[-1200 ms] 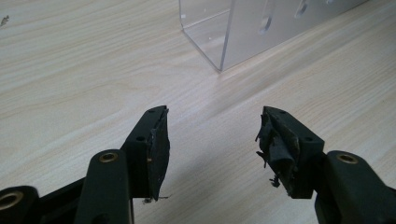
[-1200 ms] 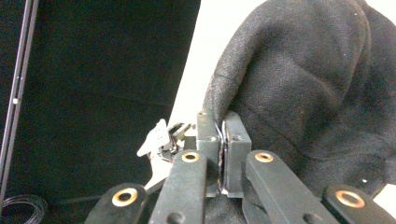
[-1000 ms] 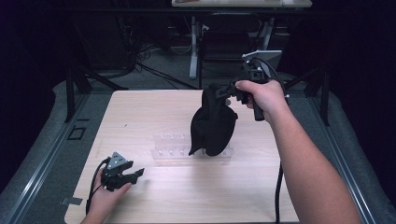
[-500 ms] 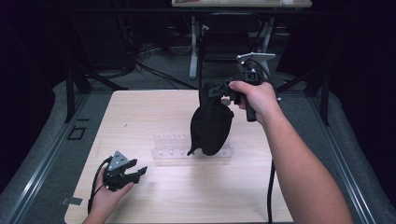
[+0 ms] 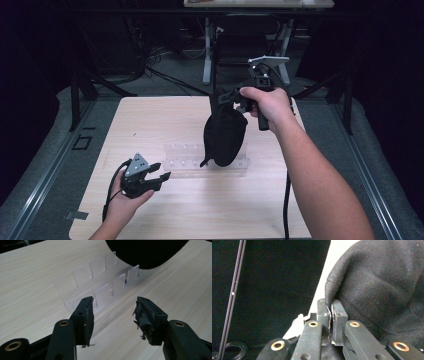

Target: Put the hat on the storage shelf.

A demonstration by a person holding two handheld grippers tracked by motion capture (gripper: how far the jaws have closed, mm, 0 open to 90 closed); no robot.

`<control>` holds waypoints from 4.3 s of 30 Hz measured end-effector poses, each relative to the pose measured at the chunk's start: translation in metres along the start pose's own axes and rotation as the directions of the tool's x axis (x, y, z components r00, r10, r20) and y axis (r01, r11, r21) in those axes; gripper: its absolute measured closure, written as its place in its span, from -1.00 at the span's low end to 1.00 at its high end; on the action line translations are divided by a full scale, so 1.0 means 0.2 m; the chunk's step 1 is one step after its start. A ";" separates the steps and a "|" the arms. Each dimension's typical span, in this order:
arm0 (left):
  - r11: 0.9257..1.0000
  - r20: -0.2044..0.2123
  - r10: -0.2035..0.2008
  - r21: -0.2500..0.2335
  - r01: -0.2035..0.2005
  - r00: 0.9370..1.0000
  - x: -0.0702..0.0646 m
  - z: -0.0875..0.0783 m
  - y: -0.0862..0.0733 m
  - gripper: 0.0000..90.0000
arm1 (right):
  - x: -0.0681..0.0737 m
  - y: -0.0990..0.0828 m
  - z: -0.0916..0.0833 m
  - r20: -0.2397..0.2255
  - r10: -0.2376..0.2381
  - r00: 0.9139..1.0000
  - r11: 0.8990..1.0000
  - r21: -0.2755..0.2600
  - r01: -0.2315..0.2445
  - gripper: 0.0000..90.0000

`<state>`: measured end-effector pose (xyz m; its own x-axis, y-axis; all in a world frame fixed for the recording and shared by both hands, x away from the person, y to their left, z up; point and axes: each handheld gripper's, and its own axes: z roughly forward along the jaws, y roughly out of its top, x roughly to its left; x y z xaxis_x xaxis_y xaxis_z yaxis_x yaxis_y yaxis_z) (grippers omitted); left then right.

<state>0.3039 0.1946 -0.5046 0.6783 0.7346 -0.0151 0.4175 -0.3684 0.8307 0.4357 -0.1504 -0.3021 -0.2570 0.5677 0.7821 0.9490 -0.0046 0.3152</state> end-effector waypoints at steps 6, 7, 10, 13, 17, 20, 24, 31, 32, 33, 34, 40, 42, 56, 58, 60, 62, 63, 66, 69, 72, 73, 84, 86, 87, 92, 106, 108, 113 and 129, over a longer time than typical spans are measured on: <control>1.000 0.026 0.026 -0.009 -0.026 0.999 -0.05 0.04 0.08 0.17 | 0.01 0.00 0.02 -0.006 -0.001 1.000 1.000 -0.005 0.001 0.94; 0.999 0.028 0.034 -0.013 -0.033 0.999 -0.07 0.05 0.10 0.17 | 0.01 0.00 0.02 -0.009 -0.004 1.000 1.000 -0.003 0.004 0.94; 0.998 0.042 0.062 -0.014 -0.061 0.997 -0.11 0.07 0.14 0.16 | 0.01 0.01 0.02 -0.008 -0.001 1.000 1.000 -0.003 0.001 0.94; 0.997 0.054 0.079 -0.020 -0.078 0.995 -0.14 0.08 0.17 0.17 | 0.02 0.01 0.02 -0.004 -0.008 1.000 1.000 -0.001 0.008 0.94; 0.995 0.067 0.096 -0.010 -0.096 0.993 -0.18 0.11 0.21 0.21 | 0.02 0.01 0.03 -0.005 -0.012 1.000 1.000 0.001 0.012 0.94; 0.994 0.077 0.106 -0.004 -0.106 0.991 -0.20 0.13 0.24 0.23 | 0.02 0.01 0.03 -0.006 -0.008 1.000 1.000 -0.002 0.008 0.94; 0.991 0.089 0.132 -0.011 -0.131 0.987 -0.24 0.14 0.29 0.26 | 0.03 0.01 0.04 -0.002 -0.013 1.000 1.000 0.002 0.013 0.94; 0.985 0.104 0.172 -0.025 -0.171 0.980 -0.32 0.16 0.35 0.30 | 0.03 0.01 0.05 -0.009 -0.016 1.000 1.000 -0.006 0.016 0.94; 0.983 0.100 0.182 -0.027 -0.180 0.978 -0.32 0.16 0.35 0.33 | 0.03 0.01 0.06 -0.014 -0.017 1.000 1.000 -0.008 0.017 0.94; 0.982 0.096 0.189 -0.029 -0.187 0.977 -0.33 0.16 0.36 0.33 | 0.03 0.01 0.06 -0.014 -0.017 1.000 1.000 -0.008 0.017 0.94; 0.981 0.096 0.196 -0.028 -0.194 0.976 -0.34 0.17 0.37 0.38 | 0.03 0.01 0.07 -0.015 -0.013 1.000 1.000 -0.010 0.013 0.93; 0.968 0.037 0.250 -0.004 -0.250 0.967 -0.37 0.20 0.37 0.82 | 0.04 0.01 0.08 -0.021 -0.018 1.000 1.000 -0.011 0.018 0.93; 0.966 0.029 0.260 -0.005 -0.260 0.965 -0.38 0.20 0.37 0.85 | 0.04 0.01 0.08 -0.025 -0.018 1.000 1.000 -0.012 0.018 0.92; 0.962 0.009 0.272 -0.004 -0.272 0.962 -0.36 0.18 0.36 0.90 | 0.07 -0.02 0.00 -0.040 -0.055 0.998 0.997 -0.057 0.053 0.63; 0.965 0.008 0.262 -0.005 -0.262 0.965 -0.34 0.17 0.36 0.90 | 0.09 -0.03 -0.02 -0.036 -0.080 0.996 0.995 -0.068 0.077 0.60; 0.966 0.007 0.257 -0.005 -0.257 0.966 -0.33 0.17 0.36 0.90 | 0.09 -0.04 -0.04 -0.029 -0.087 0.996 0.993 -0.083 0.085 0.56; 0.967 0.004 0.256 -0.003 -0.256 0.967 -0.33 0.17 0.35 0.90 | 0.08 -0.04 -0.06 -0.017 -0.096 0.995 0.991 -0.098 0.094 0.53; 0.966 0.004 0.260 0.003 -0.260 0.966 -0.32 0.16 0.34 0.90 | 0.08 -0.04 -0.06 -0.017 -0.096 0.995 0.991 -0.098 0.094 0.53; 0.968 0.008 0.252 0.004 -0.252 0.968 -0.31 0.16 0.32 0.90 | 0.06 -0.06 -0.10 0.012 -0.109 0.994 0.983 -0.147 0.110 0.44; 0.971 0.012 0.238 0.003 -0.238 0.971 -0.30 0.16 0.31 0.90 | 0.05 -0.07 -0.12 0.030 -0.113 0.993 0.981 -0.157 0.116 0.38; 0.976 0.016 0.219 0.002 -0.219 0.976 -0.28 0.16 0.29 0.90 | 0.03 -0.07 -0.14 0.057 -0.124 0.991 0.978 -0.165 0.132 0.35; 0.978 0.017 0.210 0.003 -0.210 0.978 -0.27 0.16 0.28 0.90 | 0.03 -0.08 -0.14 0.064 -0.123 0.990 0.977 -0.169 0.132 0.35; 0.988 0.008 0.145 0.044 -0.145 0.989 -0.19 0.19 0.17 0.87 | -0.03 -0.12 -0.21 0.111 -0.132 0.985 0.977 -0.152 0.148 0.27; 0.989 0.010 0.140 0.045 -0.140 0.990 -0.18 0.19 0.15 0.87 | -0.04 -0.13 -0.22 0.123 -0.133 0.983 0.976 -0.155 0.152 0.26; 0.989 0.008 0.141 0.047 -0.141 0.990 -0.18 0.19 0.15 0.87 | -0.04 -0.13 -0.22 0.123 -0.133 0.983 0.976 -0.155 0.152 0.26; 0.992 0.006 0.118 0.046 -0.118 0.993 -0.18 0.18 0.12 0.80 | -0.05 -0.16 -0.25 0.174 -0.146 0.974 0.968 -0.177 0.177 0.25; 0.999 0.009 0.039 0.035 -0.039 0.999 -0.14 0.14 0.05 0.39 | -0.09 -0.23 -0.31 0.290 -0.188 0.938 0.958 -0.159 0.241 0.24; 0.999 0.008 0.032 0.034 -0.032 0.999 -0.12 0.12 0.04 0.35 | -0.09 -0.25 -0.31 0.301 -0.194 0.934 0.957 -0.150 0.247 0.25; 1.000 -0.015 -0.008 0.030 0.009 1.000 -0.07 0.06 0.00 0.24 | -0.10 -0.28 -0.31 0.354 -0.215 0.910 0.955 -0.119 0.272 0.26; 0.997 -0.049 -0.074 0.019 0.075 0.996 0.03 0.04 -0.15 0.07 | -0.25 -0.50 -0.24 0.526 -0.303 0.795 0.925 -0.040 0.378 0.24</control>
<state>0.3006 0.2049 -0.5336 0.6149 0.7871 -0.0492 0.4784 -0.3226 0.8167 0.3449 -0.2176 -0.3459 -0.3958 0.8854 0.2439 0.7731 0.1779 0.6088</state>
